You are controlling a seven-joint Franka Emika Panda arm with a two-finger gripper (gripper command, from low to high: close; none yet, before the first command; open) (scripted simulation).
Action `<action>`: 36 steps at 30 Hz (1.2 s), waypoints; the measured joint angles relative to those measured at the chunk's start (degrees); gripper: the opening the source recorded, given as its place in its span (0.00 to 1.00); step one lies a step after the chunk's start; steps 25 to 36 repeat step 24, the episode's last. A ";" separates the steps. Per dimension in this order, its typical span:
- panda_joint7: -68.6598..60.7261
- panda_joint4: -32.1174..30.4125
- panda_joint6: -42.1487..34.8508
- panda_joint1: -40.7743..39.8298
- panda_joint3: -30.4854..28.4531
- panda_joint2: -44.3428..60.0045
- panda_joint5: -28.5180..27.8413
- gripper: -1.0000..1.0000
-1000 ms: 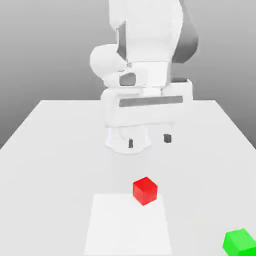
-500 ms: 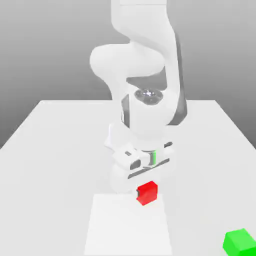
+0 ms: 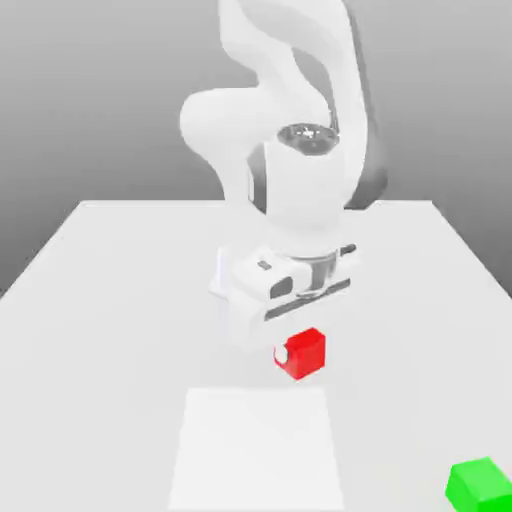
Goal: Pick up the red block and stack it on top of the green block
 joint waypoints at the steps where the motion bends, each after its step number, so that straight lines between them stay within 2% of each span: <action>1: -0.61 2.04 -0.93 0.99 0.37 1.11 0.33 0.00; 8: -3.02 16.54 -7.26 4.97 2.41 9.28 -0.11 0.00; 16: -3.17 33.12 -14.41 8.96 4.65 18.84 -4.30 0.00; 20: -2.35 35.32 -9.14 10.17 4.01 26.35 -5.98 0.00; 21: -2.20 35.45 -8.00 10.33 3.84 27.62 -6.20 1.00; 36: -2.20 35.45 -8.01 10.33 3.84 27.62 -6.20 1.00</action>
